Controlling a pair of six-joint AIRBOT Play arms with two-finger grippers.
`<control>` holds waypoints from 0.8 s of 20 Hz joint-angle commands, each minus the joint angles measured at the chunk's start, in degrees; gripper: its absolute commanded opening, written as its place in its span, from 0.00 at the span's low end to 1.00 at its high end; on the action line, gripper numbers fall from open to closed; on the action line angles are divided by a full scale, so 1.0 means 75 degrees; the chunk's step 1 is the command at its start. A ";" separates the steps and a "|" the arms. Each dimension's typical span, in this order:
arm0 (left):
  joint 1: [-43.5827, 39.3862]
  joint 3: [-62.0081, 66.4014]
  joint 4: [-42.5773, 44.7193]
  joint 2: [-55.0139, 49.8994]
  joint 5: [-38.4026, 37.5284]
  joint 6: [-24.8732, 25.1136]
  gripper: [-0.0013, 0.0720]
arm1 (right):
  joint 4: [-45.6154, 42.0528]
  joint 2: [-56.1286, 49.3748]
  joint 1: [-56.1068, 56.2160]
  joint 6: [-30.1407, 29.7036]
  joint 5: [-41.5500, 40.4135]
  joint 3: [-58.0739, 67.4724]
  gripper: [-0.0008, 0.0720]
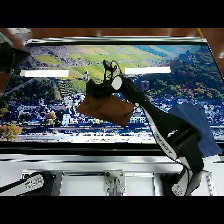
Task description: Fold the shirts.
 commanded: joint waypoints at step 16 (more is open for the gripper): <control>0.0259 -0.0017 0.0997 0.0761 -0.1113 0.0035 0.07 | -0.1702 0.1119 -0.3477 -0.0828 0.5179 -0.2215 0.97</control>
